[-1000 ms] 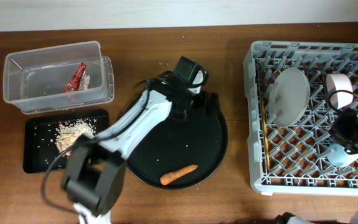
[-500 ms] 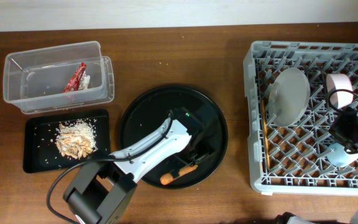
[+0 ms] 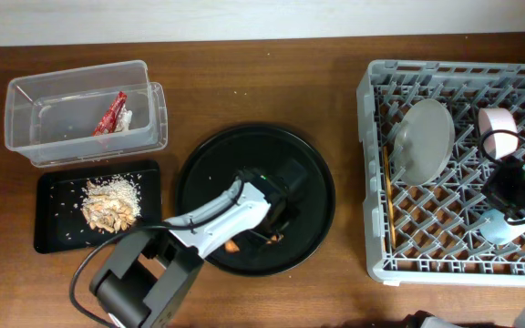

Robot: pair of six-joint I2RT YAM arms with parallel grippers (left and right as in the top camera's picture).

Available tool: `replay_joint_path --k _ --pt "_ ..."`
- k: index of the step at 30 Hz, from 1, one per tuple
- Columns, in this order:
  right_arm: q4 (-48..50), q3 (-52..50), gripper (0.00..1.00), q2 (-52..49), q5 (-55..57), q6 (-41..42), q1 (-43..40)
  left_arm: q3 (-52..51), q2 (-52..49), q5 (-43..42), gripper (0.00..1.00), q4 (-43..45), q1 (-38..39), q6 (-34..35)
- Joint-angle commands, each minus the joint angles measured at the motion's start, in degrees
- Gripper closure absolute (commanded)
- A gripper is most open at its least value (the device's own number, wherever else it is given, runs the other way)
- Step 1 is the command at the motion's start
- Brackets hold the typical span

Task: Sort waste into correct bins and load items into the dishwasher rack
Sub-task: 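Grasp the carrot on the round tray with the left gripper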

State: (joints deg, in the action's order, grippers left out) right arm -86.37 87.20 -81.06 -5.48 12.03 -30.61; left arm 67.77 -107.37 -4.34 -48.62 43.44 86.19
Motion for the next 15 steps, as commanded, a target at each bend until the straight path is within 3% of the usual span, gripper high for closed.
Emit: replay_joint_path --k 1,5,9,11,14,15 --pt "-0.02 0.33 0.96 0.57 -0.33 0.24 -0.22 -0.72 -0.17 8.94 0.02 0.22 -2.19 0.37" --pt "0.00 0.33 0.96 0.57 -0.28 0.24 -0.22 -0.74 -0.20 15.06 0.02 1.49 -3.74 0.37" --pt "-0.04 0.35 0.96 0.57 -0.31 -0.20 -0.22 -1.38 -1.01 15.76 0.07 4.52 -3.76 0.35" --pt "-0.02 0.33 0.96 0.57 -0.31 -0.20 -0.22 -1.38 -1.70 15.80 0.16 5.14 -3.76 0.35" --pt "-0.02 0.35 0.96 0.57 -0.31 -0.20 -0.22 -1.38 -1.70 15.78 0.43 5.07 -3.76 0.35" --pt "-0.02 0.35 0.96 0.57 -0.31 -0.20 -0.22 -1.38 -1.70 15.78 0.46 5.05 -3.76 0.35"
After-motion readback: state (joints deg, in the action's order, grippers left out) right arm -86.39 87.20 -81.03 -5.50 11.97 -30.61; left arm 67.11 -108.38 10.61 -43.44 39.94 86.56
